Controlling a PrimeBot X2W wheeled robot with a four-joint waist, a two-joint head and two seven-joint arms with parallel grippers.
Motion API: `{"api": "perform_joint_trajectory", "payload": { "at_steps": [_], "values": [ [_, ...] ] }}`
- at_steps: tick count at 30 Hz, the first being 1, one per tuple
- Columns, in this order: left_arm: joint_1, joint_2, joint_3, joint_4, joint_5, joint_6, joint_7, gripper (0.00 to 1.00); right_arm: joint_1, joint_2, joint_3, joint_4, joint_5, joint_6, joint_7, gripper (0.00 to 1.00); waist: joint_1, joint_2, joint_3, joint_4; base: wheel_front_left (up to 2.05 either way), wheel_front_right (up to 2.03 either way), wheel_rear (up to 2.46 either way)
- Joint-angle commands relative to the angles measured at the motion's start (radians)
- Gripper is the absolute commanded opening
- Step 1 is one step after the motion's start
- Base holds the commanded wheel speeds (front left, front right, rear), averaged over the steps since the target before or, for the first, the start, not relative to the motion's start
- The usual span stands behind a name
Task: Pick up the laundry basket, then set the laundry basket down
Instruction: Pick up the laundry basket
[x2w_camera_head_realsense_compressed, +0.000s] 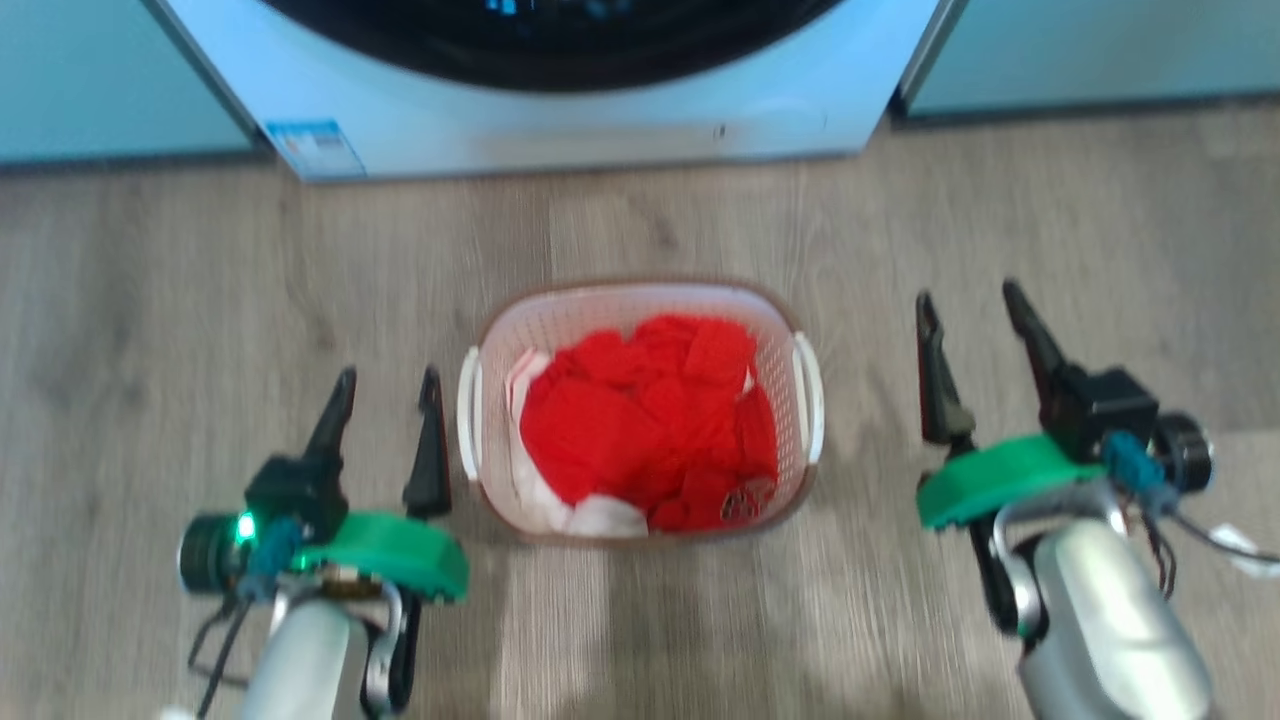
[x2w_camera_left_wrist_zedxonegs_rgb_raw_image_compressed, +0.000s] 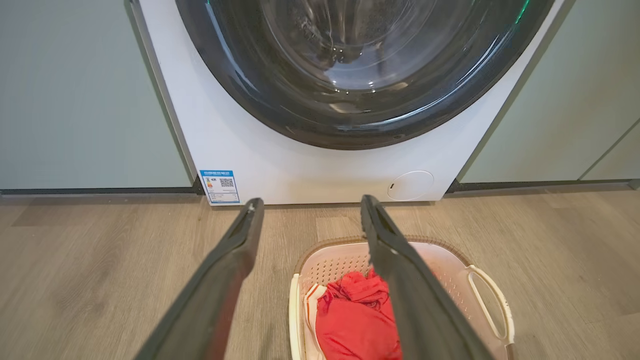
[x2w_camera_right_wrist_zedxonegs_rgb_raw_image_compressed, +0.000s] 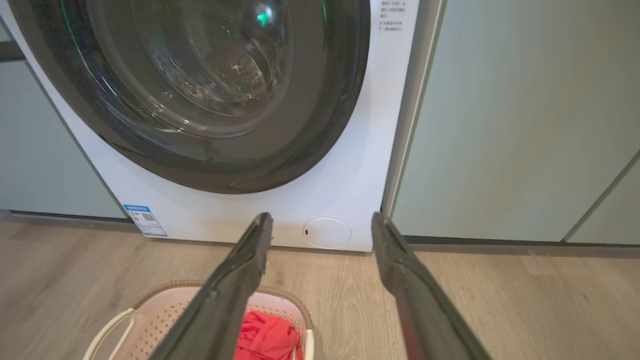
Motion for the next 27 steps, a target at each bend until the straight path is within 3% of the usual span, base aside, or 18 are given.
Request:
{"api": "perform_joint_trajectory", "payload": {
  "at_steps": [1, 9, 27],
  "values": [
    [-0.072, 0.007, 0.019, -0.008, -0.006, -0.004, -0.01, 1.0, -0.055, -0.007, 0.013, -0.015, -0.012, 0.0, -0.013, 1.0, -0.0001, 0.0, 0.11, 0.006, 0.0, 0.0, 0.0],
    [-0.219, 0.007, -0.008, 0.09, -0.035, -0.008, -0.01, 1.0, -0.165, -0.007, -0.02, 0.043, -0.025, 0.0, -0.013, 1.0, -0.0001, 0.0, 0.271, 0.021, 0.0, 0.0, 0.0],
    [-0.403, 0.007, -0.1, 0.34, -0.109, -0.035, -0.01, 1.0, -0.29, -0.007, -0.054, 0.293, -0.043, 0.0, -0.013, 1.0, -0.0001, 0.0, 0.453, 0.074, 0.0, 0.0, 0.0]
  ]
}}
